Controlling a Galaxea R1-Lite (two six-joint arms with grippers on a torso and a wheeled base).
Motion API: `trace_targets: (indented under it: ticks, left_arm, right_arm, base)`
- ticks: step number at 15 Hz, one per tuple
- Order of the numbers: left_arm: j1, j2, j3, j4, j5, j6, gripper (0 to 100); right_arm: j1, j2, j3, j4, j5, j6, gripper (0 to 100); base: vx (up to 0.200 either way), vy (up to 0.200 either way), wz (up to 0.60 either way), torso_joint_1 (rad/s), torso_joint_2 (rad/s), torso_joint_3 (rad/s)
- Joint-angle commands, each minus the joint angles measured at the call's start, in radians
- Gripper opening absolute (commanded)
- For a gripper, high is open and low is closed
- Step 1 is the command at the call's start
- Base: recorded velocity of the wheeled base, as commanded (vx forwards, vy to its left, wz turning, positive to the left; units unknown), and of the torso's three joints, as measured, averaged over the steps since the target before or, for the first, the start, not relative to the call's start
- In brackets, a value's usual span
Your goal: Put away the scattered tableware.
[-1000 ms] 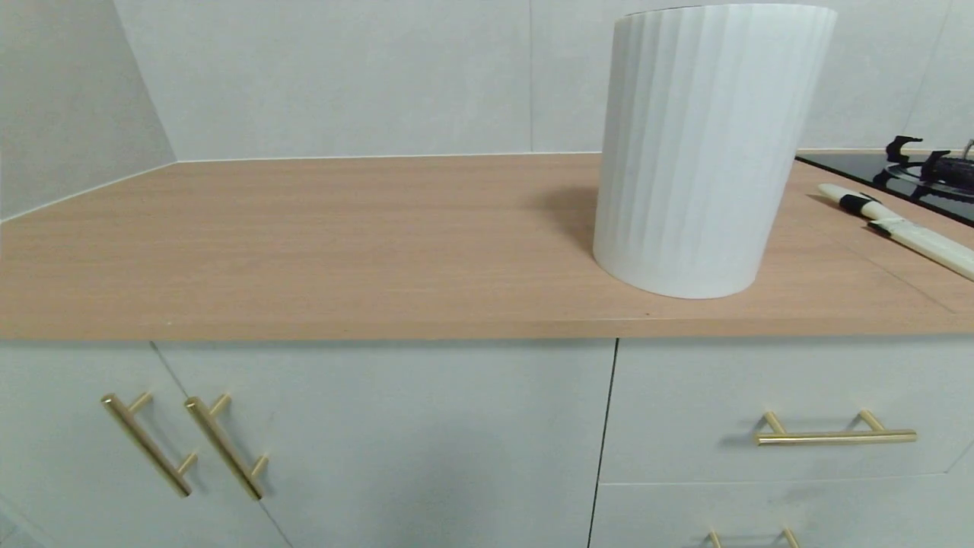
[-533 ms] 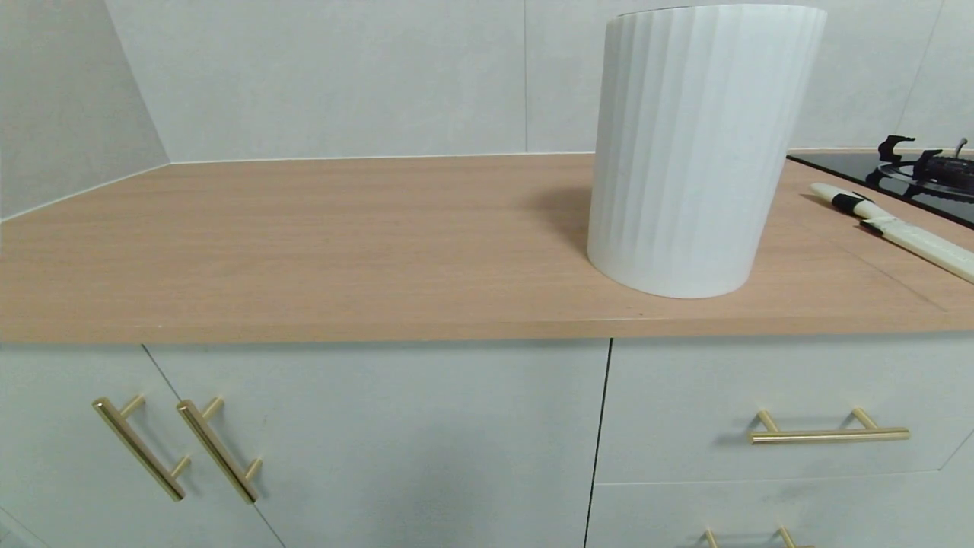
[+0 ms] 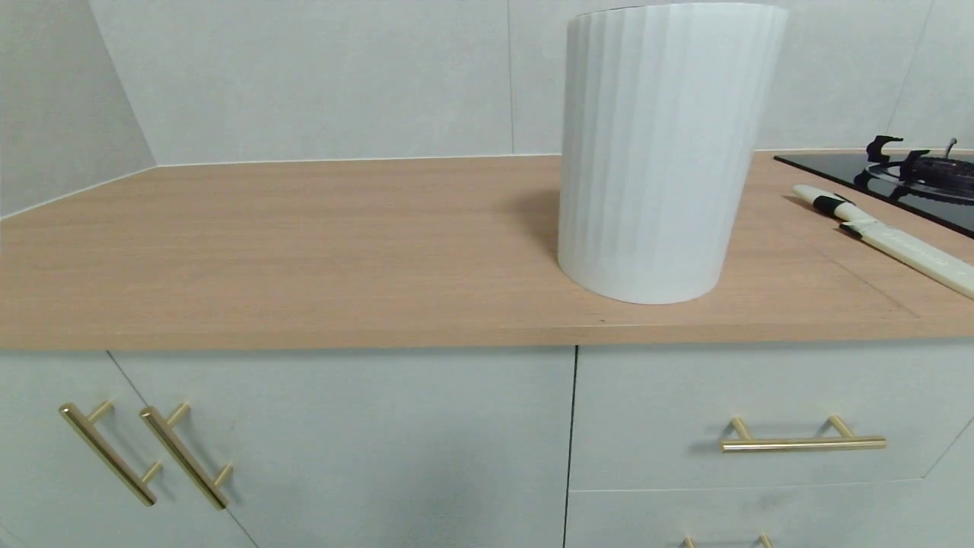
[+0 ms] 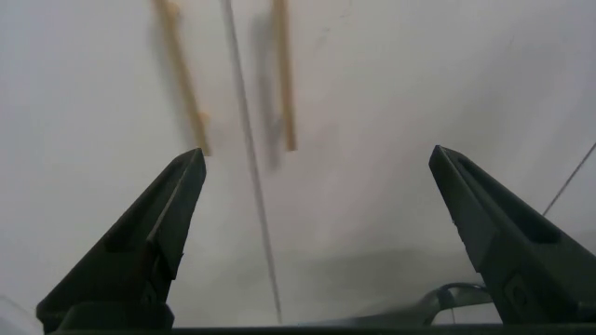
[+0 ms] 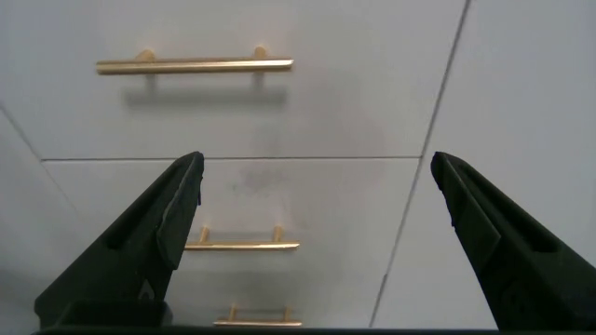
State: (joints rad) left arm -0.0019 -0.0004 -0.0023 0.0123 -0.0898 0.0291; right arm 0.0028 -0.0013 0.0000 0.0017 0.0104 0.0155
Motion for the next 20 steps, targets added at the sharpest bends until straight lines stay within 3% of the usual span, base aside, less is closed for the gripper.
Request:
trace_targets:
  ticks: [1,3,20]
  left_arm:
    - [-0.001,0.0,-0.001,0.0,-0.001,0.0,100]
    - [-0.001,0.0,-0.001,0.0,-0.001,0.0,100]
    - [-0.001,0.0,-0.001,0.0,-0.001,0.0,100]
  right_arm:
    - [-0.001,0.001,0.0,0.0,0.0,0.0,100]
    - [-0.001,0.001,0.0,0.0,0.0,0.0,100]
    - [-0.001,0.001,0.0,0.0,0.0,0.0,100]
  base:
    - [0.0,-0.2,0.0,0.002,0.01,0.002]
    - [0.0,-0.2,0.0,0.002,0.0,-0.002]
    - [0.0,0.0,0.0,0.0,0.0,0.0]
